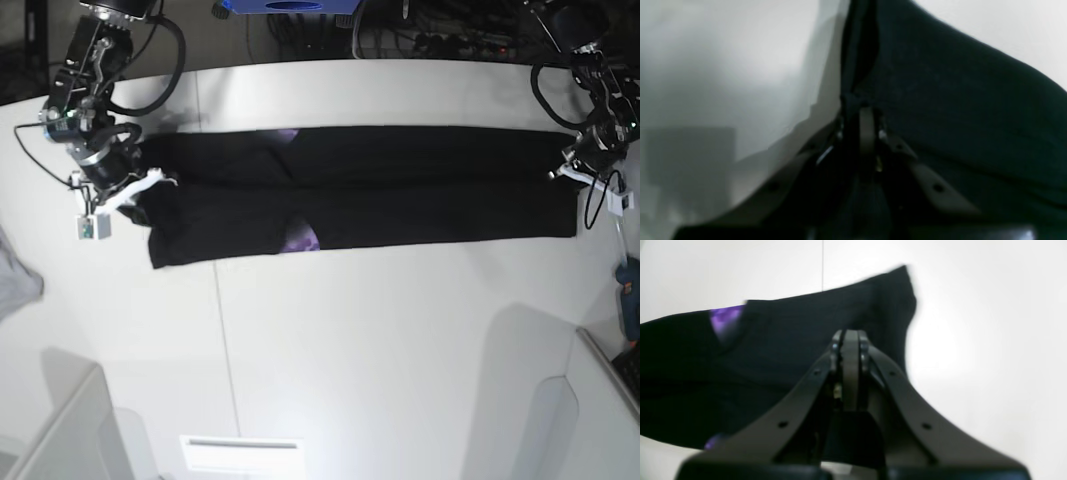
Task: Fold the T-shirt properly
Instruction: 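Move the left gripper inward along the strip toward the right gripper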
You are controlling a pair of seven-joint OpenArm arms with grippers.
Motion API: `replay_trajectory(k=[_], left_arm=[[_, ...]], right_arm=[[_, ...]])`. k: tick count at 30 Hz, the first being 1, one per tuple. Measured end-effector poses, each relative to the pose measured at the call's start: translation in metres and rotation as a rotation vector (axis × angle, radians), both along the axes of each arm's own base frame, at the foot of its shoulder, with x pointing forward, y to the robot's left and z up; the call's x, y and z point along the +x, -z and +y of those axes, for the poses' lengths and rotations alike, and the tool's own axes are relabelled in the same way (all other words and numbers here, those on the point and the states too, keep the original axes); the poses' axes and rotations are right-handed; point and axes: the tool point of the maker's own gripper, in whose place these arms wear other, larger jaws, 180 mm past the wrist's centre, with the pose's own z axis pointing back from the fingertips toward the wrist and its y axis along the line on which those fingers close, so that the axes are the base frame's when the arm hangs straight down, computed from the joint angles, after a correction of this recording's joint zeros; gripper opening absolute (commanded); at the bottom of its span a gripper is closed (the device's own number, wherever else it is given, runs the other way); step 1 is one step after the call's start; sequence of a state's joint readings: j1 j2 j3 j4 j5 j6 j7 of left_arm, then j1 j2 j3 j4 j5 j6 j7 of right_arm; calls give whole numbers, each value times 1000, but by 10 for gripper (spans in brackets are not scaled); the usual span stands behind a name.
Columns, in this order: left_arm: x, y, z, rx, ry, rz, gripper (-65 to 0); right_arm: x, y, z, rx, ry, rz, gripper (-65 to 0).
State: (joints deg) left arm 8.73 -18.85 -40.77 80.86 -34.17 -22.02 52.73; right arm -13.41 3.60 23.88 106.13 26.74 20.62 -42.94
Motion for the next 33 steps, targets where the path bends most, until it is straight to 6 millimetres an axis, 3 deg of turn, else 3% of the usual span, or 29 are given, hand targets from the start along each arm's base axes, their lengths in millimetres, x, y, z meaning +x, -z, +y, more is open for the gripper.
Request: replay_trajectory(k=[4, 7, 11, 17, 33], left_arm=[[13, -38, -10, 79, 75, -82, -650], [16, -54, -17, 114, 98, -119, -650], [6, -55, -37, 126, 140, -110, -650], [14, -64, -92, 111, 279, -153, -650], [14, -38, -209, -75, 459, -116, -650]], right_arm=[[-2, 2, 0, -1, 0, 7, -650], [-3, 2, 0, -3, 0, 10, -650], [-2, 1, 0, -2, 0, 5, -650], [-1, 1, -1, -3, 1, 3, -650], [-1, 2, 3, 10, 5, 3, -650]])
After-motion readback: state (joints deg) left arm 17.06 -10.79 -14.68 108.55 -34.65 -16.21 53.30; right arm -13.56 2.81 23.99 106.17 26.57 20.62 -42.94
